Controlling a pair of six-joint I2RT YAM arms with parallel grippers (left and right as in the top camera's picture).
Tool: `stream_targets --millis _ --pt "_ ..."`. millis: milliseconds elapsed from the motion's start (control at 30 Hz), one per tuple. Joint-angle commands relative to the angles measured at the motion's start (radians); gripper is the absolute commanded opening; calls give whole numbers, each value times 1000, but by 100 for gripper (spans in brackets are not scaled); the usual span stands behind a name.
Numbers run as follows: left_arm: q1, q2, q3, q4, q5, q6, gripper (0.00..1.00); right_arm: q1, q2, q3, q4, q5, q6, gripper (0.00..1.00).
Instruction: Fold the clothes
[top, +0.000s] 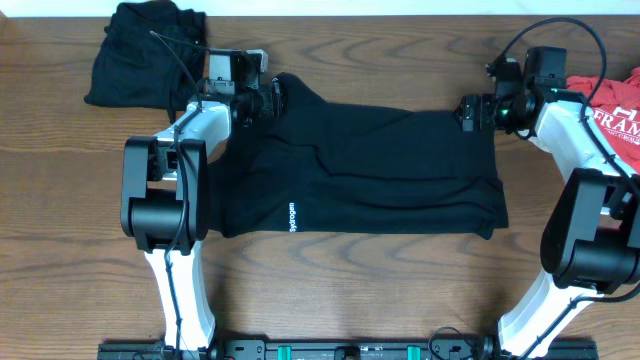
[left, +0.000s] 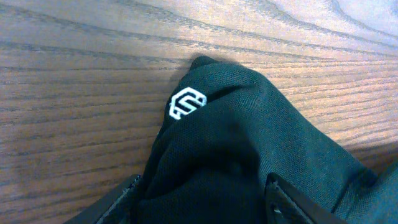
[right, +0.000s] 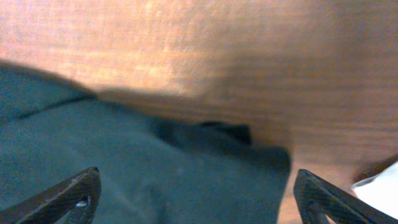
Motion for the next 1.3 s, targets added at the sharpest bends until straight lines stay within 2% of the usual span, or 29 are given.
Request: stream_targets --millis 0,400,733,833,967,1267 --pt "-2 21 10 -24 -8 10 63 -24 20 -1 22 -28 -15 99" --pt "-2 21 10 -33 -8 10 58 -28 103 -1 115 -87 8 99" --pt "-2 21 10 -40 -8 10 50 -45 149 -1 126 -86 13 98" --pt "-2 21 10 -45 -8 10 43 -50 151 -1 121 -86 13 93" --pt "-2 21 10 -48 -8 10 29 -50 151 -1 122 -85 13 78" --pt "-2 21 10 -47 -8 10 6 -54 151 1 137 -85 13 58"
